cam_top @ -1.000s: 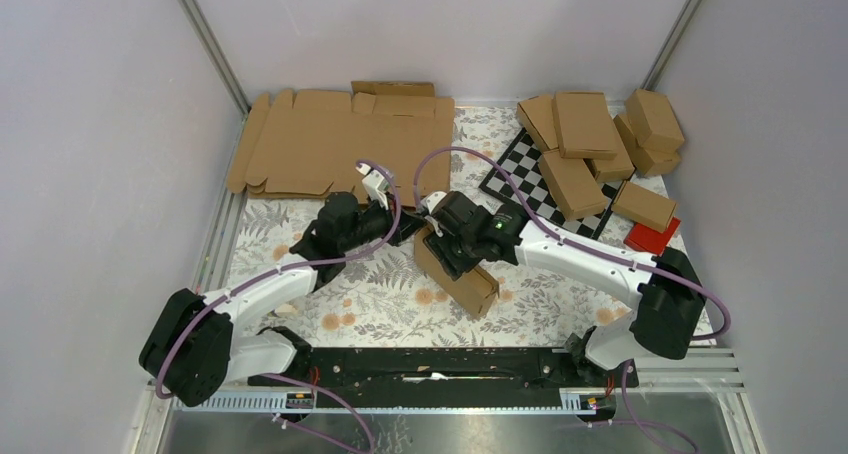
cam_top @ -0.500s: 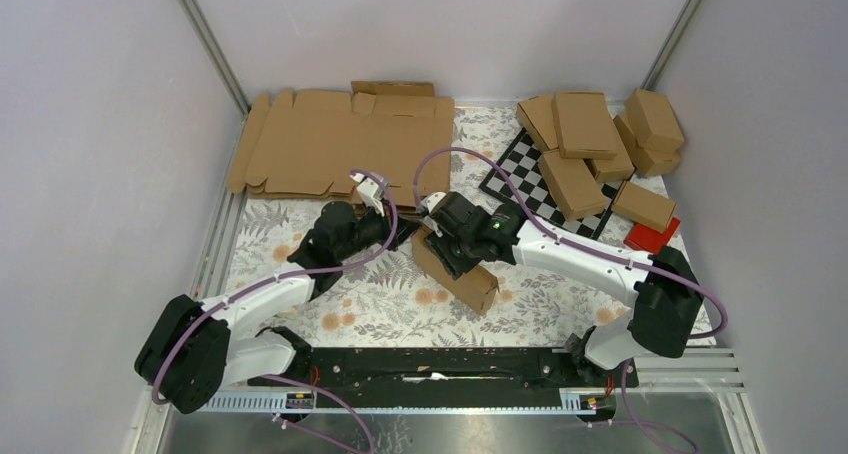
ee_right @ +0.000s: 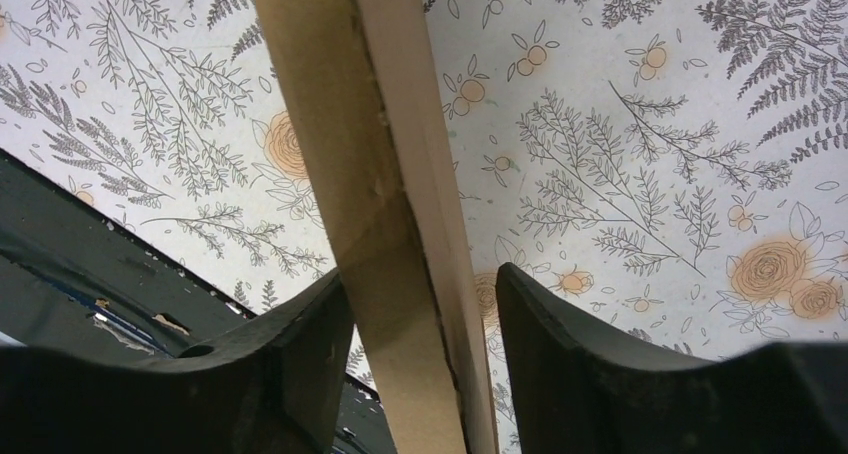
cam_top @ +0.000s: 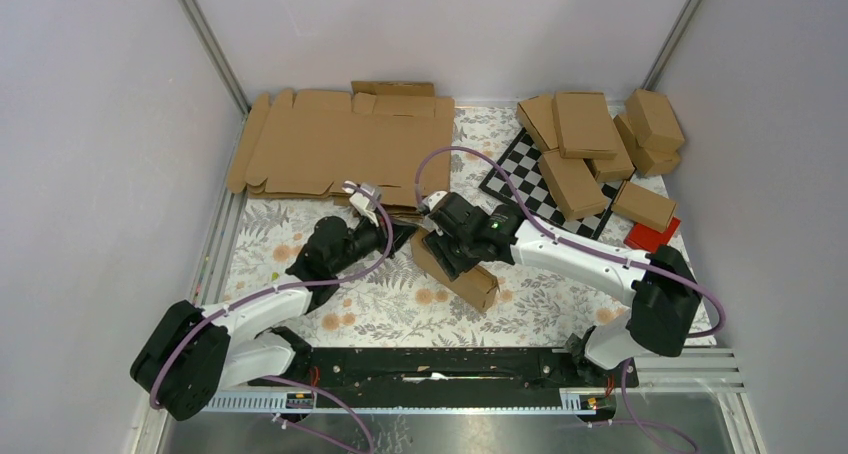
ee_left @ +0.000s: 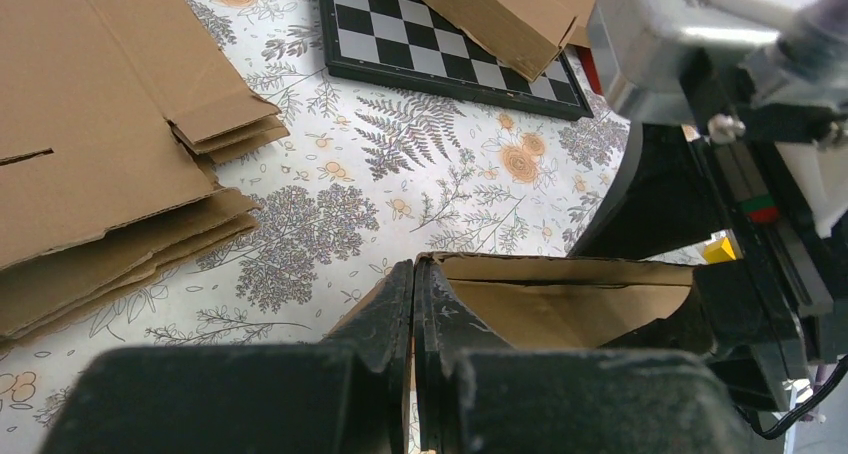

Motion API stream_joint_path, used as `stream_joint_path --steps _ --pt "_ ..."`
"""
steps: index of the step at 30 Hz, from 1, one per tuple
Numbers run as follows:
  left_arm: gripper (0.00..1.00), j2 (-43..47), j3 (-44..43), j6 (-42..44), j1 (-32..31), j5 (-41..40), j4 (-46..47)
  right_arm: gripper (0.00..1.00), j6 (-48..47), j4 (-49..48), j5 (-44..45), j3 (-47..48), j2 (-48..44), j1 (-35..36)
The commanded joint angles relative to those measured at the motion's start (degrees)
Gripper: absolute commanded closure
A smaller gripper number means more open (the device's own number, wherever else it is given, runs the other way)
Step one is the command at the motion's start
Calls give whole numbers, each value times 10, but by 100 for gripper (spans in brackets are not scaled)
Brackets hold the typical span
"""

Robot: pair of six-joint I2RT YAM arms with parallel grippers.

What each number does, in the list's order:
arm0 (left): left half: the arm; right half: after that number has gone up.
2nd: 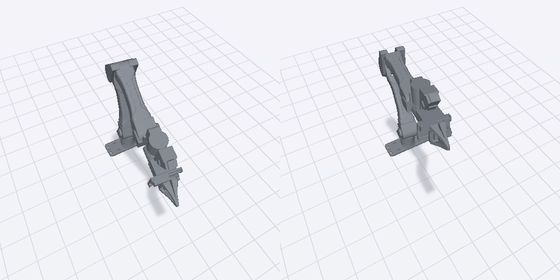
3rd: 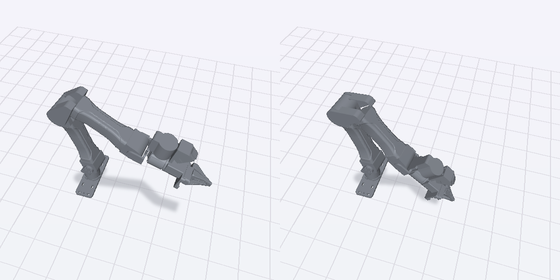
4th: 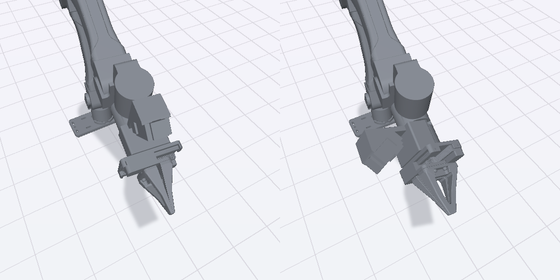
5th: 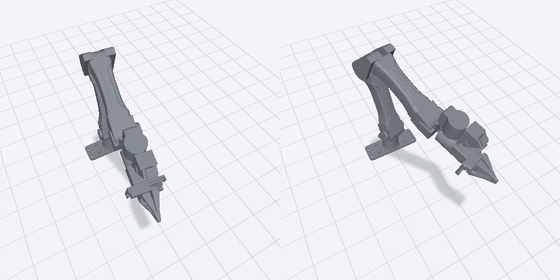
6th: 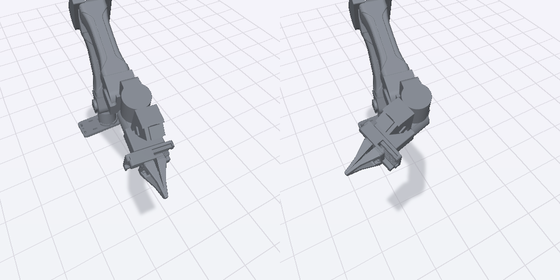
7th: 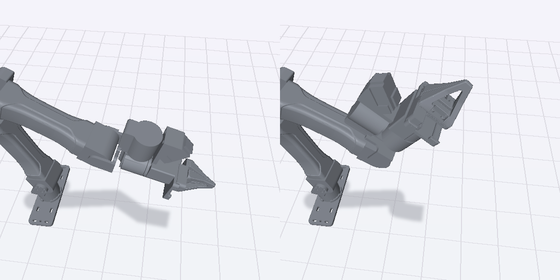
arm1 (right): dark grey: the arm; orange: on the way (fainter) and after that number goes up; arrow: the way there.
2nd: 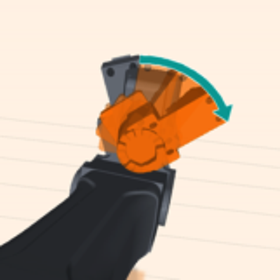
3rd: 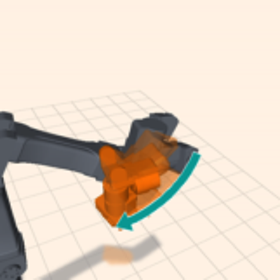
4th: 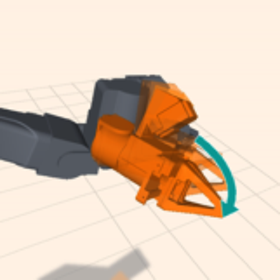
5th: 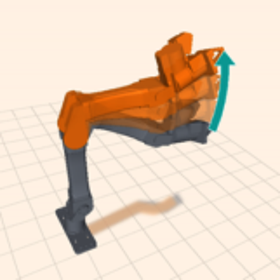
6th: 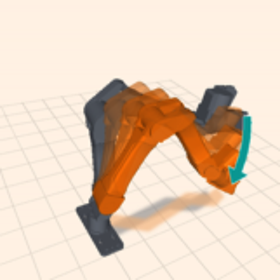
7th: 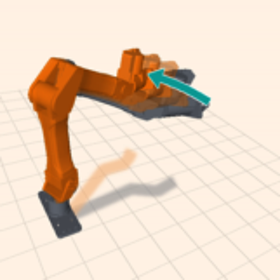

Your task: Fold the paper box

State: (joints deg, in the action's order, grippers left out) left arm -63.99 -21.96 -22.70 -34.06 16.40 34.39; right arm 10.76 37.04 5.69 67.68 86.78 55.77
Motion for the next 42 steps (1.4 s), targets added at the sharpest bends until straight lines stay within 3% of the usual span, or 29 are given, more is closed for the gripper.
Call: stream_joint_path --steps 1,12,24,35,42 --pt "100 8 33 5 -5 -20 36 35 18 3 19 8 -8 -5" --pt "100 -6 51 -6 -16 -32 71 20 44 4 13 -38 -73 -32" --pt "100 -16 77 1 -73 -137 117 10 73 38 -9 -63 -148 -49" --pt "100 -31 73 5 -95 -169 120 19 165 132 8 -72 -226 -72" --pt "100 -18 67 12 -99 -186 98 41 196 145 23 -109 -263 -74"
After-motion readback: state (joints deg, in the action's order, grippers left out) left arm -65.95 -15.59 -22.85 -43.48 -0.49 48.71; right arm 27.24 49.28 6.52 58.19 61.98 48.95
